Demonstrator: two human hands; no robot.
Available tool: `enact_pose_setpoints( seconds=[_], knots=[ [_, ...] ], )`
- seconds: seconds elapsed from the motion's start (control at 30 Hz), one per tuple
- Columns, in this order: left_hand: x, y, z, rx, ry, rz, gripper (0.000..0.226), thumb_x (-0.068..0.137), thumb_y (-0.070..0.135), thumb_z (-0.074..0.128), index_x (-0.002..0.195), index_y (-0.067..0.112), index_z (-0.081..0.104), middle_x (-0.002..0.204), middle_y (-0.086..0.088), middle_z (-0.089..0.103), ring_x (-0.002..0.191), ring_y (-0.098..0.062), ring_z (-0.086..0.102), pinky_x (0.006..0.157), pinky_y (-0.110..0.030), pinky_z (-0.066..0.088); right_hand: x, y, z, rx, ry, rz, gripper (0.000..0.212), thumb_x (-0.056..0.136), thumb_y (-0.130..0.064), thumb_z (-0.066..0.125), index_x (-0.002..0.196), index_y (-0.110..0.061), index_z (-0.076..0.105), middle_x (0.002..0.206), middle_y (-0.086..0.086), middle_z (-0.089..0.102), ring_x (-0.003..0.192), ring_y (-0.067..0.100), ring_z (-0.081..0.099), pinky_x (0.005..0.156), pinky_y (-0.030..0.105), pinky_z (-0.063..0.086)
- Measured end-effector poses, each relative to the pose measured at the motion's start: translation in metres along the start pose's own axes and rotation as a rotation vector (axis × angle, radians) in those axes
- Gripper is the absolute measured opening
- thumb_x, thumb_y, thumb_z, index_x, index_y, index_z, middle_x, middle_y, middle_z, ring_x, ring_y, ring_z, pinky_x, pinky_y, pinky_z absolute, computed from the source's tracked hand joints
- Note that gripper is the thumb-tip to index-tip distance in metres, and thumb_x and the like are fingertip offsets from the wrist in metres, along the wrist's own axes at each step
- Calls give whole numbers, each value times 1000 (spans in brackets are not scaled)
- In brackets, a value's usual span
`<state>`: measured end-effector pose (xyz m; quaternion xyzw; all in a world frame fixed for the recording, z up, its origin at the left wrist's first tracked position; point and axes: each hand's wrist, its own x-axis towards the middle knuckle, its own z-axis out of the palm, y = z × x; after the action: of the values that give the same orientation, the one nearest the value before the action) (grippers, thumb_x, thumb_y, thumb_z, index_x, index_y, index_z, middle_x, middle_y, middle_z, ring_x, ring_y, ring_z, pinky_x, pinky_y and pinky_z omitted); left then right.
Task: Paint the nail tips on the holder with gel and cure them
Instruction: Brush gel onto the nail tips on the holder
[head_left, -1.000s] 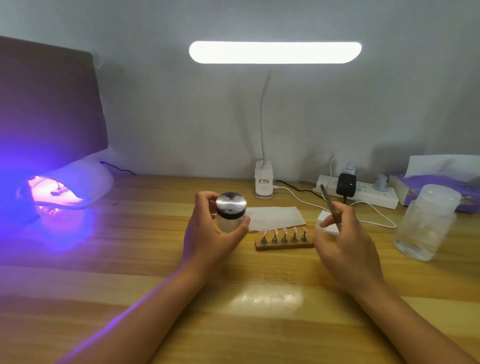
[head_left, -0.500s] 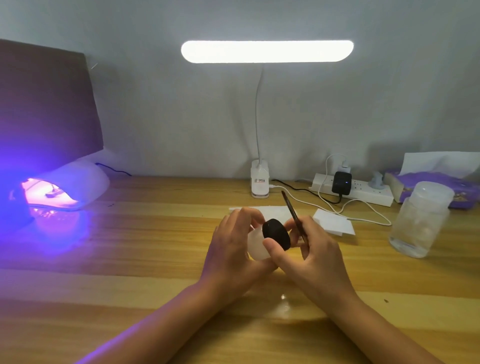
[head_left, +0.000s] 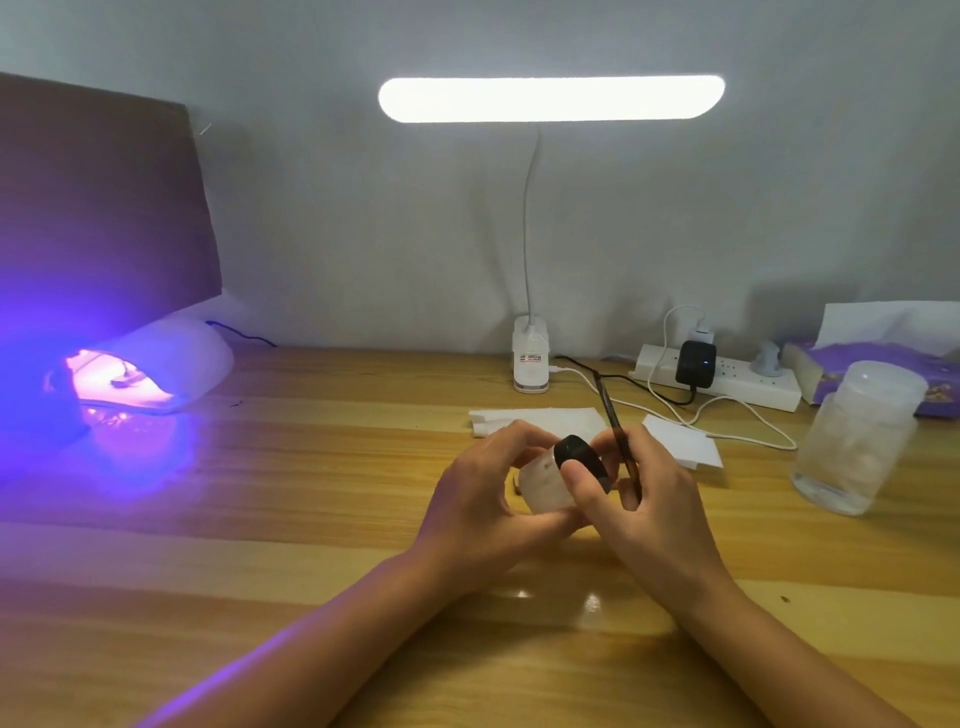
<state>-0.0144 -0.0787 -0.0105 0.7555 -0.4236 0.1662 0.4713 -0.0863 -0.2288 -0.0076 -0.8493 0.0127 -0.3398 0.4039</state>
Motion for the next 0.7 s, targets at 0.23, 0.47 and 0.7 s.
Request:
enact_pose_setpoints(
  seconds=[0.23,0.47,0.7],
  knots=[
    [-4,7,5,388,85,243,47,74,47,63,111,21,52,104,-1,63,93,-19,56,77,-29,44,-2,0,5,-214,32,1,50,77,-77,34,84,-30,49,65,-13,54,61,11,56,52,31,48],
    [-4,12,3,37,-39,15,43,71,48,75,105,26,60,96,14,68,87,-6,65,71,-31,54,-2,-1,-5,-331,70,-154,50,82,-67,40,88,-20,55,64,-7,57,56,17,57,49,42,52],
    [-4,10,-2,-162,-97,-92,45,78,40,80,113,19,60,102,11,68,95,-9,66,72,-25,56,7,11,-29,-118,57,-233,29,90,-54,42,100,-28,52,75,-15,57,63,10,57,50,31,47]
  ],
)
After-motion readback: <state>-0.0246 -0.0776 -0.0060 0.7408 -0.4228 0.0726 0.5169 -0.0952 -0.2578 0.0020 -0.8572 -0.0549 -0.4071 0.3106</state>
